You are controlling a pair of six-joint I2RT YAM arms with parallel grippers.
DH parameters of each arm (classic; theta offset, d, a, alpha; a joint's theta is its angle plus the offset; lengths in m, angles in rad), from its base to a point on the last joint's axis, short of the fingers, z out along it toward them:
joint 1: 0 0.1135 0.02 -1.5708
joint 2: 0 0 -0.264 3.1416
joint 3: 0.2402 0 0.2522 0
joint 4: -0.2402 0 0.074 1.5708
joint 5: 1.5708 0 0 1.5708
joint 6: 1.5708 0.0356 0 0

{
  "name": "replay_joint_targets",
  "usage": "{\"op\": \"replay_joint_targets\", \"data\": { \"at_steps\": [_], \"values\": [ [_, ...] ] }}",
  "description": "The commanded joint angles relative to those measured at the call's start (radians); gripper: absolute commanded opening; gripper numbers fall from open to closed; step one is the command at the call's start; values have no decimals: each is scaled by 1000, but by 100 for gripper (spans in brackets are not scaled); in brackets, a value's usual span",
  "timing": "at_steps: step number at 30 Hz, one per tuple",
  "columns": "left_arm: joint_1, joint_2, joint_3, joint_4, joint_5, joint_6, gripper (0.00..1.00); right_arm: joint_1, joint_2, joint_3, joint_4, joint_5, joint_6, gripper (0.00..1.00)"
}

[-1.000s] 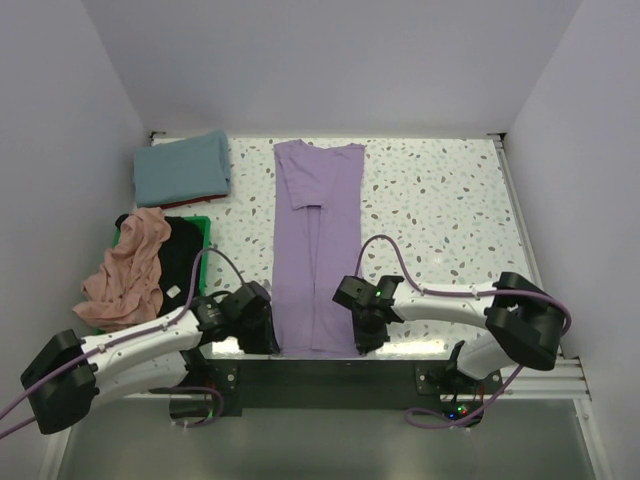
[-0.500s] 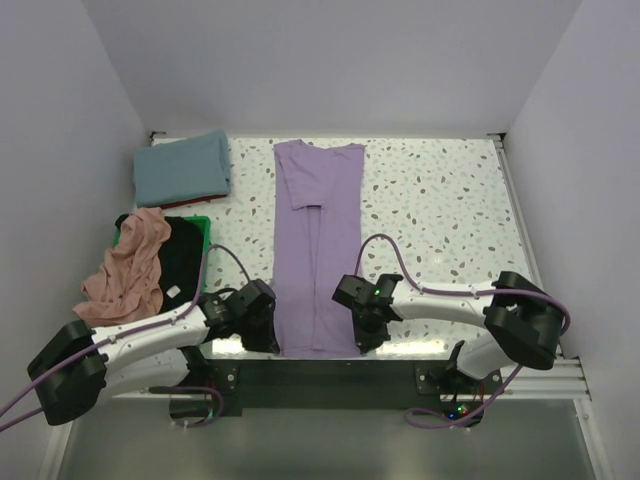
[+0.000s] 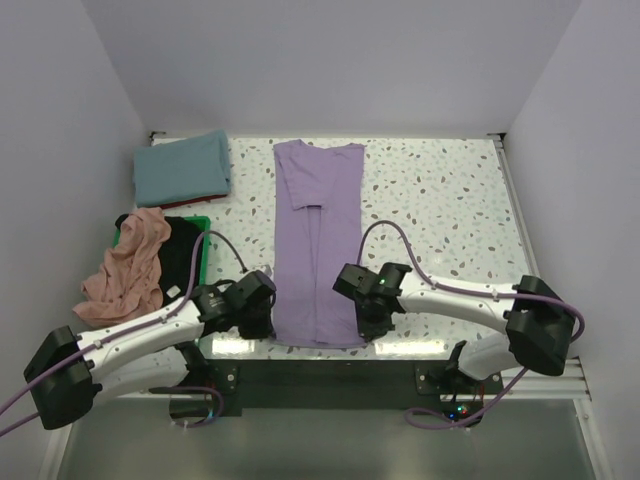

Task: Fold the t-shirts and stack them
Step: Fold the tshirt

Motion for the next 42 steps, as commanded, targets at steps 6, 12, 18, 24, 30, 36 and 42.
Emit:
{"op": "replay_joint_targets", "data": {
  "at_steps": [6, 12, 18, 24, 30, 36, 42],
  "values": [
    [0, -16, 101, -62, -108, 4, 0, -40, -57, 68, -85, 96, 2, 0],
    [3, -20, 127, -45, -164, 6, 0, -116, -75, 85, -51, 109, -15, 0],
    [39, 17, 138, 27, -185, 40, 0, -185, -31, 141, -2, 116, -67, 0],
    [138, 71, 166, 119, -182, 121, 0, -223, 55, 236, 20, 147, -124, 0],
    [245, 147, 213, 230, -164, 244, 0, -292, 126, 321, 38, 159, -189, 0],
    [311, 279, 313, 309, -156, 337, 0, -372, 213, 436, 50, 161, -259, 0],
    [418, 410, 405, 400, -80, 417, 0, -441, 311, 561, 59, 159, -330, 0]
  ]
}}
